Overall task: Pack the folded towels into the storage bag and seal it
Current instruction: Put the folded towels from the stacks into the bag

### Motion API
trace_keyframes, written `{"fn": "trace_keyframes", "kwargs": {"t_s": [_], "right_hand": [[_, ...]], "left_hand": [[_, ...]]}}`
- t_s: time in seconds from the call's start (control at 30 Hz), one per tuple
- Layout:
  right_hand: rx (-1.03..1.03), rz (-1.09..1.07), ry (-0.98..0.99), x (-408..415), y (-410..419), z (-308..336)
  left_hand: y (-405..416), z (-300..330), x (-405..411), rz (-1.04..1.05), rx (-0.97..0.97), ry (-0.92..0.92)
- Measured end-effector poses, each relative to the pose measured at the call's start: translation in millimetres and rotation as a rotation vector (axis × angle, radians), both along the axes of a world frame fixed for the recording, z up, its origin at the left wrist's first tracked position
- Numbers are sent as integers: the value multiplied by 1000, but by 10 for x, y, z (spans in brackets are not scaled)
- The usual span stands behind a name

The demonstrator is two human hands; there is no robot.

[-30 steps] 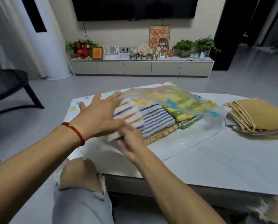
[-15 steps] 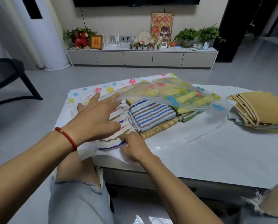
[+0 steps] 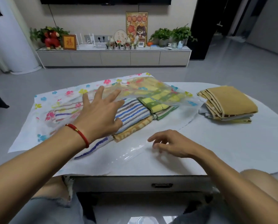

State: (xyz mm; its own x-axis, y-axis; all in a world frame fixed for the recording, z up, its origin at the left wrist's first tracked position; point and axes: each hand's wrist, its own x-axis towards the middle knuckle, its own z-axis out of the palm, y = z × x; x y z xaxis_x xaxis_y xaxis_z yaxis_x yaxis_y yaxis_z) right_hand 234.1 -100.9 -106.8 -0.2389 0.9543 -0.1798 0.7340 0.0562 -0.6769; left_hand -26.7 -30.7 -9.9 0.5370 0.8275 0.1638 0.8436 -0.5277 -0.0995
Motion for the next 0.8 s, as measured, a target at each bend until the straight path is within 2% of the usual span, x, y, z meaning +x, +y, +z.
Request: {"fn": "trace_keyframes", "kwargs": {"t_s": [0.17, 0.27, 0.33, 0.43, 0.6, 0.8], "right_hand": [[241, -533, 74, 1023, 0, 48], [468, -858, -82, 1540, 182, 47], [505, -975, -231, 1877, 333, 68], [396, -1044, -424, 2363, 543, 67], [61, -1084, -416, 2939, 771, 0], [81, -1075, -486, 3071, 867, 216]], "left_hand": [[134, -12, 554, -76, 40, 70], [243, -26, 831, -93, 37, 140], [316, -41, 971, -101, 44, 164], [401, -47, 1092, -102, 69, 152], [484, -12, 1115, -77, 111, 112], [461, 18, 1032, -50, 140, 78]]}}
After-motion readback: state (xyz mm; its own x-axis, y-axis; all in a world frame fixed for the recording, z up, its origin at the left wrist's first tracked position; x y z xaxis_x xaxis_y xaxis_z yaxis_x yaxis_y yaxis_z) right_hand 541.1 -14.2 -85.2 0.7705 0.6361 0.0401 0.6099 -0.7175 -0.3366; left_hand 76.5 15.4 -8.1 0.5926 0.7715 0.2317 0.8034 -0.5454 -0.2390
